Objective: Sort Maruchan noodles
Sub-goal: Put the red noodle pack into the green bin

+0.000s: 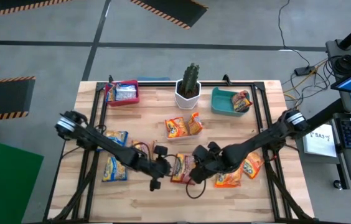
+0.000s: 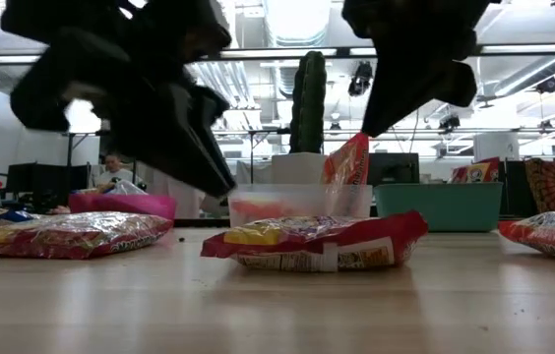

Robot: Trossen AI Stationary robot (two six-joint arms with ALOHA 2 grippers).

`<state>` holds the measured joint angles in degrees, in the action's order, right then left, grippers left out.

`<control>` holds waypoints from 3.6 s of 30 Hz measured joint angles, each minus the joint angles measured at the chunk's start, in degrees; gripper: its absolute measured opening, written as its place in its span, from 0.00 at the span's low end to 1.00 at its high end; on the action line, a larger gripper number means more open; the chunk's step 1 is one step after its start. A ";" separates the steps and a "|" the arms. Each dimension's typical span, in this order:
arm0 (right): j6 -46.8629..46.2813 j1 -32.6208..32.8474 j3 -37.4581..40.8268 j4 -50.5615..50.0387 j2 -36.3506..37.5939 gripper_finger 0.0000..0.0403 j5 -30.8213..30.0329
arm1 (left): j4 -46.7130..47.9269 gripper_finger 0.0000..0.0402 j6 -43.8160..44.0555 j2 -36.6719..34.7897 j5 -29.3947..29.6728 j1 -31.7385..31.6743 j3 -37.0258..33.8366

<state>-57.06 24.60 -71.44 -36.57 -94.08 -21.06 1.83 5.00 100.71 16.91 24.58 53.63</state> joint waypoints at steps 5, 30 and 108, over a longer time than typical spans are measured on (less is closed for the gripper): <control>-0.60 -0.21 4.35 1.25 1.41 0.02 0.02 | -1.53 0.13 0.02 4.07 0.00 0.11 1.20; -10.62 -8.62 26.10 30.37 4.45 0.53 11.63 | -9.74 0.13 2.42 10.08 -3.32 0.37 1.18; 15.23 -3.58 28.00 70.13 5.20 0.09 5.60 | 5.39 0.13 -15.99 -24.02 2.03 0.74 -0.73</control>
<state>-41.83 21.02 -43.44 33.56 -88.88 -15.46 7.22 -10.99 76.70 18.94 25.31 52.90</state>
